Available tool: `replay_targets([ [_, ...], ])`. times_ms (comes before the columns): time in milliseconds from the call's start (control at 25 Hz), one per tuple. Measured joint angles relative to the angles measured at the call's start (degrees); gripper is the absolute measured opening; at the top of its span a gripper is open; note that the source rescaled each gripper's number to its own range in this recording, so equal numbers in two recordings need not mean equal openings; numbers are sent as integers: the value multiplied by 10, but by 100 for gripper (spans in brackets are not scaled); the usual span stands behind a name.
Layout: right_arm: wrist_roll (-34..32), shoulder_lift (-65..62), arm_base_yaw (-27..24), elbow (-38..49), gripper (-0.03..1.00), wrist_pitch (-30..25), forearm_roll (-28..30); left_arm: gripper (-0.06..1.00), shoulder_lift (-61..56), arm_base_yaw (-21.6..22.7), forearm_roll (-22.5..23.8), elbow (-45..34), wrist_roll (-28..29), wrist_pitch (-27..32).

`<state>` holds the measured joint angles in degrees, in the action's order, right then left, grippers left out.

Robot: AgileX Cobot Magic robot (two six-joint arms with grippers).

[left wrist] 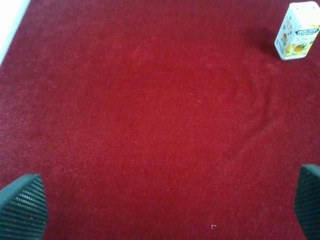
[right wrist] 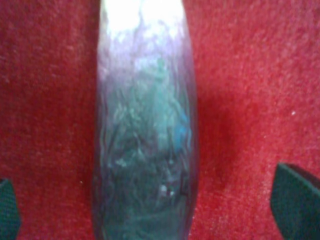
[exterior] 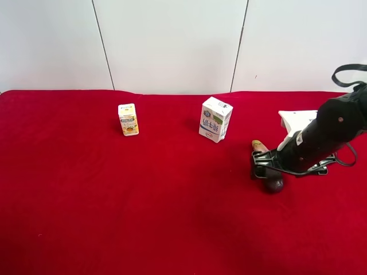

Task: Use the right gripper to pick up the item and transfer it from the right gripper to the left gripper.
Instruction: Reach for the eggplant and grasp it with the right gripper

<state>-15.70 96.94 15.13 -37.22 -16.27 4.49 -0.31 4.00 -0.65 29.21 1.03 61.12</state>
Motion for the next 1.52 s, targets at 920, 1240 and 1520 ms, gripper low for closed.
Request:
replay_targets([
  [920,-5,37,0,0,98,2,0,100,0,0,0,0,0,0],
  [1240,-6,37,0,0,25,3,3,100,0,0,0,0,0,0],
  [1520,-6,37,0,0,1,3,3,100,0,0,0,0,0,0],
])
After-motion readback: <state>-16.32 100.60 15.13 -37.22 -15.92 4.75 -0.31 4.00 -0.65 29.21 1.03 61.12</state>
